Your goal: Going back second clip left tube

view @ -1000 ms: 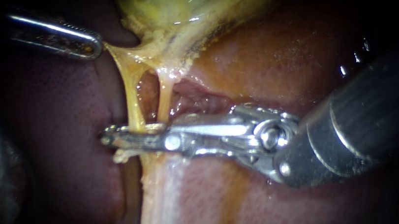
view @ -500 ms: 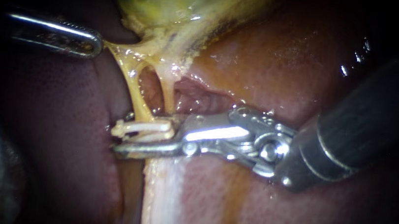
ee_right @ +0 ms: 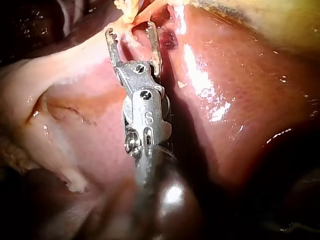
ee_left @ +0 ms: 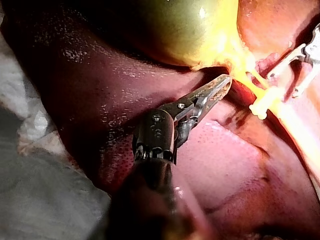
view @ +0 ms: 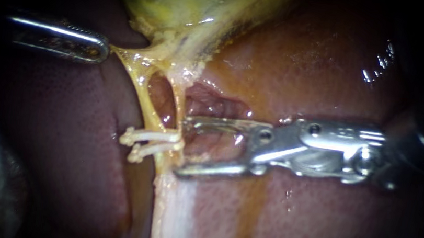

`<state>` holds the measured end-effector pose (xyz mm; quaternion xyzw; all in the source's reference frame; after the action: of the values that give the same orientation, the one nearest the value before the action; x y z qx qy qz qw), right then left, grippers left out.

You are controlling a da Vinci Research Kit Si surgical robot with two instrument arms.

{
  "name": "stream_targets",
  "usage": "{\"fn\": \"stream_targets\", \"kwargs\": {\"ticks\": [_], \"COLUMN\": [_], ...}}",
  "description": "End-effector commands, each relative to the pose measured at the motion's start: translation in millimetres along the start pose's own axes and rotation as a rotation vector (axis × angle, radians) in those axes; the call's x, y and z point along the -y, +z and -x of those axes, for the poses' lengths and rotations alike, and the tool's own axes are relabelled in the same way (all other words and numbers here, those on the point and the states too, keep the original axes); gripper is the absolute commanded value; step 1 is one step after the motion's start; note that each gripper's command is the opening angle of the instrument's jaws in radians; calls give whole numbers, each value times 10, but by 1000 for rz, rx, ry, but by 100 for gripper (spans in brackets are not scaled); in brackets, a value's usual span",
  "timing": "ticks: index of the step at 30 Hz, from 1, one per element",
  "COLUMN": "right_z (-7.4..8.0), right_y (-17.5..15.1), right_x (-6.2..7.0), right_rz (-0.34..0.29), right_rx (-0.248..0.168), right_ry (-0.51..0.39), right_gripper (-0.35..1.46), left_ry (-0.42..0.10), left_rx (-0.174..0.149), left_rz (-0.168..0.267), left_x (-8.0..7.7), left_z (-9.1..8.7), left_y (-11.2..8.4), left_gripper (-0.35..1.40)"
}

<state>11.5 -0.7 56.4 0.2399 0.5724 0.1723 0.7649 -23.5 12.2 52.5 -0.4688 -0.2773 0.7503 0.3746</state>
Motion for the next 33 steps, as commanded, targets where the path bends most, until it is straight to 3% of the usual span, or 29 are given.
{"fn": "stream_targets", "kwargs": {"ticks": [1, 7, 12, 17, 33], "right_z": [-2, -15, -18, -14, -15], "right_y": [-12, -63, -88, -98, -101], "right_x": [0, -3, -1, 5, 12], "right_rz": [-1, -2, -11, -20, -31], "right_rx": [-1, 0, 43, 91, 92], "right_ry": [-21, -68, -99, -108, -109], "right_gripper": [50, 50, 50, 50, 50], "left_ry": [0, 0, 1, 5, 23], "left_rx": [0, 0, -1, 0, 15], "left_rz": [0, -1, -4, 1, 31], "left_x": [0, 0, 0, 1, 2], "left_z": [0, 0, 2, 9, 36], "left_y": [0, 1, 5, 18, 76], "left_gripper": [-35, -35, -35, -35, -35]}}
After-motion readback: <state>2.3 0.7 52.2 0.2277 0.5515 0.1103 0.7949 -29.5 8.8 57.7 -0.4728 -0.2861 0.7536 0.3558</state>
